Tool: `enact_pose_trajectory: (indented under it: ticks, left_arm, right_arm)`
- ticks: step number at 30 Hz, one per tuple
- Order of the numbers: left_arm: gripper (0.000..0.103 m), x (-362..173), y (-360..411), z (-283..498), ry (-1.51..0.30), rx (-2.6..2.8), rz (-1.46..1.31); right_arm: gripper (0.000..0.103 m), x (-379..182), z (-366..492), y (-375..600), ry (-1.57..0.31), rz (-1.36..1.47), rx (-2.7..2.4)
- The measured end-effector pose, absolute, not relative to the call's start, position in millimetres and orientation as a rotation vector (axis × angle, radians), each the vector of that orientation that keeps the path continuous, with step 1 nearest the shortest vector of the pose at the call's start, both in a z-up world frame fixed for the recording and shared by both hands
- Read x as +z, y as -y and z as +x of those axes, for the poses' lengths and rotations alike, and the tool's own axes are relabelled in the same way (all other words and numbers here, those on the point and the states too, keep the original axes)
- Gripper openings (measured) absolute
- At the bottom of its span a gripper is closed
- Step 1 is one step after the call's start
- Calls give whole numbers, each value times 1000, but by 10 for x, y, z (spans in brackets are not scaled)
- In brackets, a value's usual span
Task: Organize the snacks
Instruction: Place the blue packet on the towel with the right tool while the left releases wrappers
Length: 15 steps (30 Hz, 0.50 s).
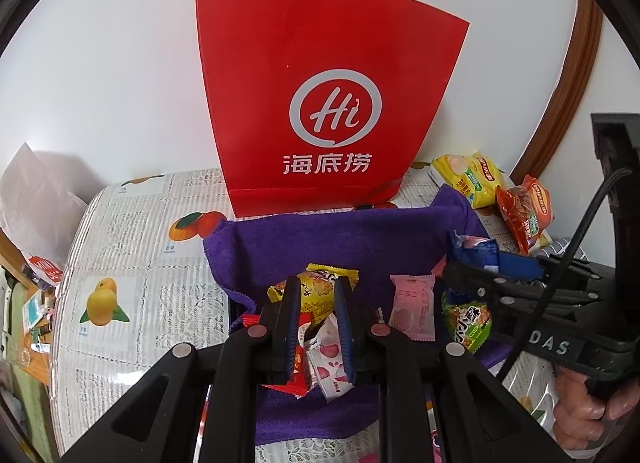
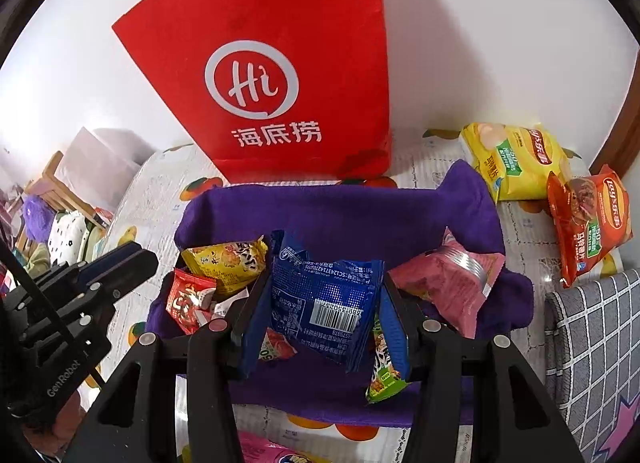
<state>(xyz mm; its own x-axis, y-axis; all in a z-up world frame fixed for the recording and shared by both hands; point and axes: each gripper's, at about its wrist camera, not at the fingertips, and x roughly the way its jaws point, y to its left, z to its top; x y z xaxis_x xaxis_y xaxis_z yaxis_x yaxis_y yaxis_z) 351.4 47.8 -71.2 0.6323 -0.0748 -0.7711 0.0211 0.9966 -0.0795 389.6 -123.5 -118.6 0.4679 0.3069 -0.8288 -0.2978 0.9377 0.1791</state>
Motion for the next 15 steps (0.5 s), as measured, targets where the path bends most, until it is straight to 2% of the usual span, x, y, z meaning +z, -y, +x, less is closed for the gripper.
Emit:
enact_pose_trajectory:
  ticks: [9,11,15]
  left_arm:
    - [18,-705,-517,3528,-897,-47,-83]
    - [24,-710,-522,3536,-903,-42,-81]
    - [25,-717,-528,3543,-909,-30,-76]
  right_arm:
    - [51,-1263,3918,1185,-1040,-7,370]
    - [51,-1279,3921,1178,-1043,-12,367]
    - [51,-1308,3936,1162,-1054,-21,366]
